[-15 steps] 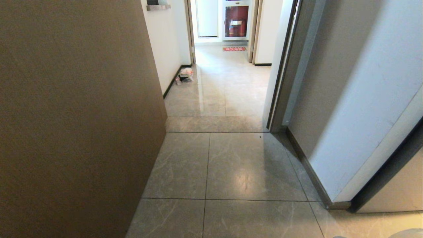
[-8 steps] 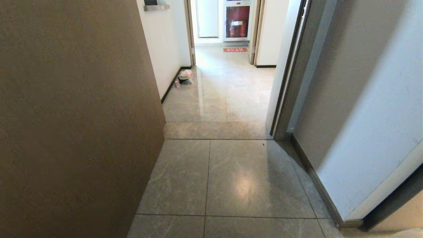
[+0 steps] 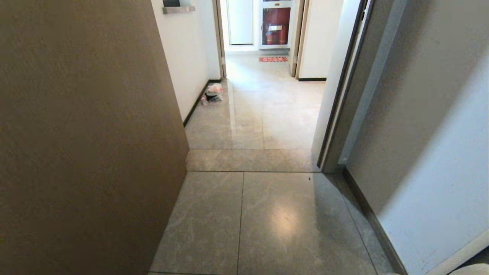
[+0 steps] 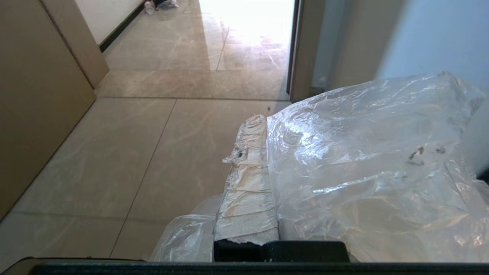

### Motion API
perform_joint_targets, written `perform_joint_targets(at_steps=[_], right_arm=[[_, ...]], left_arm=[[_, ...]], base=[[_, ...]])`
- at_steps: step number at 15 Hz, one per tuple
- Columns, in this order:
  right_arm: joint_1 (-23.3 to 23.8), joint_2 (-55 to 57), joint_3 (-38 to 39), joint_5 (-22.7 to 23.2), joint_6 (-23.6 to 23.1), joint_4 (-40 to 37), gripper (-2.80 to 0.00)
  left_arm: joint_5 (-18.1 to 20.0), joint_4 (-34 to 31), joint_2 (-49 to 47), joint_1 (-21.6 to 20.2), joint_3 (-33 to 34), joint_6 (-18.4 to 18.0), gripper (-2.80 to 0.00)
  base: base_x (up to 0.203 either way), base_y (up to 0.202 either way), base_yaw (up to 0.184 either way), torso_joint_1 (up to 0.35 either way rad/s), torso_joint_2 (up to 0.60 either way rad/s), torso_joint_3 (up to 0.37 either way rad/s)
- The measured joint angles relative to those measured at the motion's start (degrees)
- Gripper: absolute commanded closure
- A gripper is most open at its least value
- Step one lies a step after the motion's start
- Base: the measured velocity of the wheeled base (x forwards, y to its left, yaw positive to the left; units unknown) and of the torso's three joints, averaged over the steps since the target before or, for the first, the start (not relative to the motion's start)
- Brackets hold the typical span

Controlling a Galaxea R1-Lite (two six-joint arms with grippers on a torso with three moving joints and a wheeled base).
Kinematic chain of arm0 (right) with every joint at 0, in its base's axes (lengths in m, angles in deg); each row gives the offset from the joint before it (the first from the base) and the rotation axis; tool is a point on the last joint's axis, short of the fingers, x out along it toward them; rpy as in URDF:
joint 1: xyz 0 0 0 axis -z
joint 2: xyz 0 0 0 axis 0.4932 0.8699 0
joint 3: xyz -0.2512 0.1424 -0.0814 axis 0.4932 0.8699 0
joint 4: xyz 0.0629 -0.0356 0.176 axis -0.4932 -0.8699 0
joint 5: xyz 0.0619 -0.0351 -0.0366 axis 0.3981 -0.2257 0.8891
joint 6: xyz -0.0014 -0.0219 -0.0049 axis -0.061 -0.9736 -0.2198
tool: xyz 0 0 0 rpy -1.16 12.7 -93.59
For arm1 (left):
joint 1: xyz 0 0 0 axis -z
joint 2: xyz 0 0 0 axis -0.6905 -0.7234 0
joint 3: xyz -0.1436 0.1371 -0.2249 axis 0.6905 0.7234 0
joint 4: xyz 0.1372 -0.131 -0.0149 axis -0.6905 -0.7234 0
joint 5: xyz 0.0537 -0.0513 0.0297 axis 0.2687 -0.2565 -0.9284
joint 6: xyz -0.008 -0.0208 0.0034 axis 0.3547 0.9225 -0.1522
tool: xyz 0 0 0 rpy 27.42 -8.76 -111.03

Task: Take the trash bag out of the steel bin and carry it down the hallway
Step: Put the trash bag at the door

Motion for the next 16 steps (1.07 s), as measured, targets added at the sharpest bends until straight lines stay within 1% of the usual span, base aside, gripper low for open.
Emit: perform_joint_targets(at_steps=[16], right_arm=[[0.02,0.0,0.0,0.05,0.0,0.01,0.0]], left_arm=[[0.0,-0.06,0.0,0.0,0.0,0.0,0.0]], base=[[0.191,0.0,0.001,0.003,0.0,0.003]])
